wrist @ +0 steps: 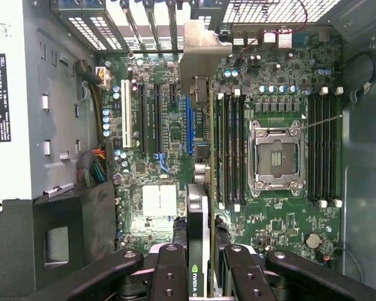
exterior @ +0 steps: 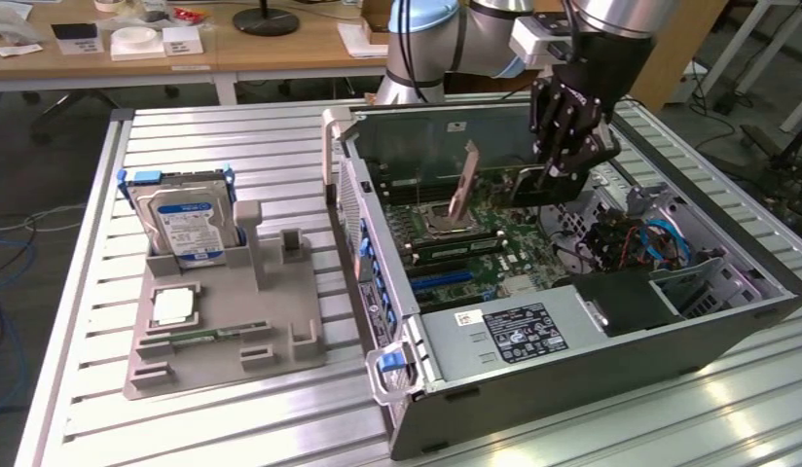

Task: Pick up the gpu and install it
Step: 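Insert the gpu into the slot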

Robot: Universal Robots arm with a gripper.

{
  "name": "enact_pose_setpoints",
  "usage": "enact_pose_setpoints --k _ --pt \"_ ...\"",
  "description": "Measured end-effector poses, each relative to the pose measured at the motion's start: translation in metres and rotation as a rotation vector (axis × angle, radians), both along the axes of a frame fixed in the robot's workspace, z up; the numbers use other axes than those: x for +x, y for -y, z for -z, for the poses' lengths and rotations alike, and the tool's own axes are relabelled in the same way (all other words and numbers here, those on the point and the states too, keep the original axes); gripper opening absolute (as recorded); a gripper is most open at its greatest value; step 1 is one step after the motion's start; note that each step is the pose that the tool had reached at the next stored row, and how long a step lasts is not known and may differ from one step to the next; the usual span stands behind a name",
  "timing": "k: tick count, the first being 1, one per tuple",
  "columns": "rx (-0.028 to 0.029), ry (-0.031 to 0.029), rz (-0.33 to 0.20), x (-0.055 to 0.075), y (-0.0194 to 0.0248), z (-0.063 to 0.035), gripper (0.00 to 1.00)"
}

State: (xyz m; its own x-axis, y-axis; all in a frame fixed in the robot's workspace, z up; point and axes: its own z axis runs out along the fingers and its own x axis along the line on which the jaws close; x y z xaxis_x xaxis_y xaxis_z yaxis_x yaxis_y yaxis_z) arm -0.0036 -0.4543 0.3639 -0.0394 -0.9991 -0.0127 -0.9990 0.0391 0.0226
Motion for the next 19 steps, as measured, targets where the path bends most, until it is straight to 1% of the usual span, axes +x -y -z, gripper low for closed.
enact_pose_setpoints --k 3,5,11,19 --pt "-0.0003 0.0003 0.000 -0.001 0.0000 0.0022 0.27" --pt "-0.0004 0.0018 0.000 -0.001 0.0000 0.0047 0.27" --pt "-0.0004 0.0148 -0.003 -0.007 0.0000 0.0123 0.27" --pt "-0.0002 0.0152 -0.004 -0.008 0.0000 0.0130 0.27"
